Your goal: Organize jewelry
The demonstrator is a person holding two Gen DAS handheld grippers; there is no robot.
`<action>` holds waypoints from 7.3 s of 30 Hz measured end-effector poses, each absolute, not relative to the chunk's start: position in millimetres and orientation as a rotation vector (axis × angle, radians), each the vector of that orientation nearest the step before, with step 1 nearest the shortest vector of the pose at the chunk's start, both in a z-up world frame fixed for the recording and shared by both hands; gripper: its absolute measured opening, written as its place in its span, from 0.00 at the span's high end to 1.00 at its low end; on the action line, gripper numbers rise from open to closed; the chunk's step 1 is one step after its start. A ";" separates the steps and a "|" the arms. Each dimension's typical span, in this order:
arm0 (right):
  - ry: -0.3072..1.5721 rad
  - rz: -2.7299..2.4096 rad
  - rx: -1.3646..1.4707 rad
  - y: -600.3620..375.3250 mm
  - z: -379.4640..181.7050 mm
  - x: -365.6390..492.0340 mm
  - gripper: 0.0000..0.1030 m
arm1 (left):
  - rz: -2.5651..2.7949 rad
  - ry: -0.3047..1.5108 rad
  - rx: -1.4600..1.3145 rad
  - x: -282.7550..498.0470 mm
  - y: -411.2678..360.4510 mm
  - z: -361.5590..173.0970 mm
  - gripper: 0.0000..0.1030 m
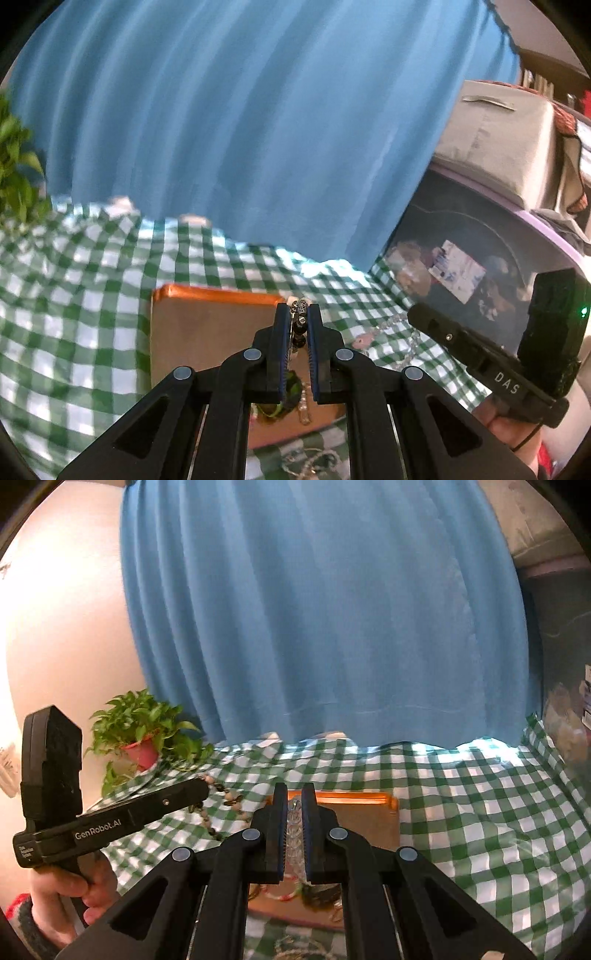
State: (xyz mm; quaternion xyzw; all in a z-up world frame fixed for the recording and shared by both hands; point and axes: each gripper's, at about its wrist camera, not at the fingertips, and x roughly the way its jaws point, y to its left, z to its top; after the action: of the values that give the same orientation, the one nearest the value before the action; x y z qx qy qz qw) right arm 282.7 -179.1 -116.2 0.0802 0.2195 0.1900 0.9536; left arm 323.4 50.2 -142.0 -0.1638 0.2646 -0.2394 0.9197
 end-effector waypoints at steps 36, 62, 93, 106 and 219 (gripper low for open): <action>0.782 0.195 0.013 -177.5 -255.7 346.3 0.60 | -0.126 0.864 -0.053 361.0 31.9 -252.3 0.27; 0.640 0.159 0.001 -135.3 -141.4 86.0 0.23 | -0.206 0.679 -0.170 77.8 54.9 -94.6 0.21; 0.553 0.308 0.103 -124.6 -141.3 75.0 0.39 | -0.187 0.651 -0.062 75.4 76.4 -132.7 0.28; 0.712 0.416 0.084 -105.4 -212.7 159.7 0.76 | -0.234 0.822 -0.023 186.3 82.5 -226.8 0.54; 0.453 0.396 0.038 -115.7 -86.4 231.0 0.90 | -0.402 0.539 -0.092 264.8 33.3 -94.2 0.97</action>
State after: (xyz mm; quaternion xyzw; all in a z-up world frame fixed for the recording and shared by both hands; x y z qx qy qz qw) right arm 231.0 -115.7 -86.4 0.0189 0.2231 0.1949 0.9549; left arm 264.8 33.3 -94.2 -0.0451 0.2643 -0.1974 0.9430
